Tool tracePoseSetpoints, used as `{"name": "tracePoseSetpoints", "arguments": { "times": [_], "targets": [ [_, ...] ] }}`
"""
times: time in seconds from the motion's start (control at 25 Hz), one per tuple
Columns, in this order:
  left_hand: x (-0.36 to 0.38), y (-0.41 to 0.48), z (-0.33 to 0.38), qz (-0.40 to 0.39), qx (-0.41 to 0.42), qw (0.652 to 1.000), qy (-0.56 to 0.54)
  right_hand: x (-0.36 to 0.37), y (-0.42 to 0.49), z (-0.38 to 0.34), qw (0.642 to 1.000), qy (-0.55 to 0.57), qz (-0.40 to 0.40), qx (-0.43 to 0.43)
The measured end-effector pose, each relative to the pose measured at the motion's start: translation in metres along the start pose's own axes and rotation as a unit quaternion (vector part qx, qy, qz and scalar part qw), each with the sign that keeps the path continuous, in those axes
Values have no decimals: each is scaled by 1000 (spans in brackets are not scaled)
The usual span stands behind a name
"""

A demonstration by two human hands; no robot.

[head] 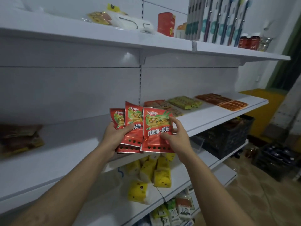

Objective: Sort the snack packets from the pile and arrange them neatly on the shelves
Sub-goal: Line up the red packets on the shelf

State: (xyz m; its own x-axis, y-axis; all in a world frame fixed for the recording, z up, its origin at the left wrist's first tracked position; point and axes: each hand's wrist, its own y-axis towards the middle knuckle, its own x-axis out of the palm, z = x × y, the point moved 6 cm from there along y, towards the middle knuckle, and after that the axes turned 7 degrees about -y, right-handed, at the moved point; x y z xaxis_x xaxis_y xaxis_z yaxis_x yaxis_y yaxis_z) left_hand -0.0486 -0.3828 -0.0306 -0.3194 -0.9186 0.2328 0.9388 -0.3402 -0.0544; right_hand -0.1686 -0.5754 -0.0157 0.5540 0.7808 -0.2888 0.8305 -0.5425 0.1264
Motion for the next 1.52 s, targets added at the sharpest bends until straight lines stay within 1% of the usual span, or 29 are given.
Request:
{"name": "tracePoseSetpoints", "arguments": {
  "times": [0.12, 0.24, 0.4, 0.6, 0.76, 0.84, 0.88, 0.92, 0.96, 1.0, 1.04, 1.08, 1.12, 1.16, 1.2, 1.28, 1.4, 1.52],
  "targets": [
    [-26, 36, 1, 33, 3, 999, 18, 25, 39, 4, 1000, -2, 8, 3],
    [-52, 74, 7, 78, 20, 996, 47, 56, 86, 7, 999, -37, -14, 8],
    [-85, 120, 11, 133, 17, 985, 110, 91, 142, 0, 992, -113, -40, -31],
    [-118, 161, -3, 199, -13, 957, 212, 123, 203, -3, 971, -215, -62, -79],
    [-127, 169, -5, 253, -34, 924, 285, 141, 250, 5, 936, -318, -95, -121],
    [-128, 169, -4, 284, -55, 896, 338, 148, 268, 12, 910, -367, -120, -152],
    [-124, 166, 1, 293, -68, 870, 391, 150, 272, 15, 886, -411, -122, -176],
    [-118, 164, 6, 299, -76, 831, 462, 153, 275, 17, 860, -455, -113, -200],
    [-110, 161, 13, 310, -71, 782, 536, 156, 276, 17, 841, -481, -103, -223],
    [-97, 156, 23, 321, -46, 736, 594, 158, 272, 17, 827, -493, -106, -248],
    [-81, 152, 30, 324, -7, 702, 634, 162, 267, 19, 815, -498, -126, -268],
    [-64, 151, 34, 311, 38, 680, 663, 165, 262, 23, 804, -501, -152, -281],
    [-50, 152, 30, 281, 67, 664, 690, 167, 259, 29, 797, -505, -181, -278],
    [-32, 152, 25, 244, 74, 649, 717, 167, 259, 36, 795, -505, -207, -265],
    [-20, 153, 16, 210, 61, 634, 741, 164, 260, 39, 799, -500, -220, -252],
    [0, 157, 0, 168, 33, 618, 768, 158, 263, 43, 813, -482, -225, -238],
    [16, 169, -13, 141, 29, 619, 772, 153, 263, 46, 826, -459, -225, -238],
    [23, 177, -25, 135, 42, 613, 777, 155, 266, 51, 825, -447, -235, -253]
  ]
}}
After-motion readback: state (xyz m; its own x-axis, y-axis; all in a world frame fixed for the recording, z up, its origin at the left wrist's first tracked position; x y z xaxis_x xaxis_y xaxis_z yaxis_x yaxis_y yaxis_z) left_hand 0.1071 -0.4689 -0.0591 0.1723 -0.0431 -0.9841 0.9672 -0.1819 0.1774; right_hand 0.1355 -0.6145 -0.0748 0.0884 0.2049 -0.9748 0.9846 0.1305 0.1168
